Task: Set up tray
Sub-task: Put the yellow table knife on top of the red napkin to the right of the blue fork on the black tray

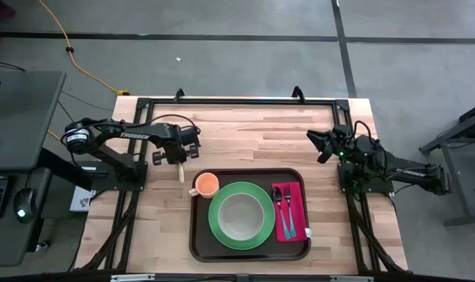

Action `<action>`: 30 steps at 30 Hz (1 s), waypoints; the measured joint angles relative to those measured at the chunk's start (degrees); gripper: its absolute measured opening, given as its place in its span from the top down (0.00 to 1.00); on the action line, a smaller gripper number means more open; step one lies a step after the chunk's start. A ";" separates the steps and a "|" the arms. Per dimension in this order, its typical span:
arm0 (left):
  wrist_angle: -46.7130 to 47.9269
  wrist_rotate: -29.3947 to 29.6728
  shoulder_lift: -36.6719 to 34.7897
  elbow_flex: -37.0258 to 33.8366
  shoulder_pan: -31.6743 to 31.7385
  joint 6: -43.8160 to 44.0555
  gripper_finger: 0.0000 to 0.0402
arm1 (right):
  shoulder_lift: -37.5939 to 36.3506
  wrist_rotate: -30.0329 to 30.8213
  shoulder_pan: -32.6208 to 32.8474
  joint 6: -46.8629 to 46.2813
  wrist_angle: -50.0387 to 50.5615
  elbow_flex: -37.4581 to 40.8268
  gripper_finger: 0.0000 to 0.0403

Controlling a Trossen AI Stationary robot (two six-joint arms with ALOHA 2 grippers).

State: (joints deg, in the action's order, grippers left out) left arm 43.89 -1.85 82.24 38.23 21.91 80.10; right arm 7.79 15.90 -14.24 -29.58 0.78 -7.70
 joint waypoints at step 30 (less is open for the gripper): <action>-6.06 1.34 -0.13 17.94 11.63 -22.88 0.86 | 0.13 1.53 0.00 -3.65 -2.17 0.00 0.82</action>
State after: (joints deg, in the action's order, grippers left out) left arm 37.83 -0.51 82.11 56.17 33.54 57.23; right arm 7.92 17.43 -14.24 -33.24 -1.39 -7.70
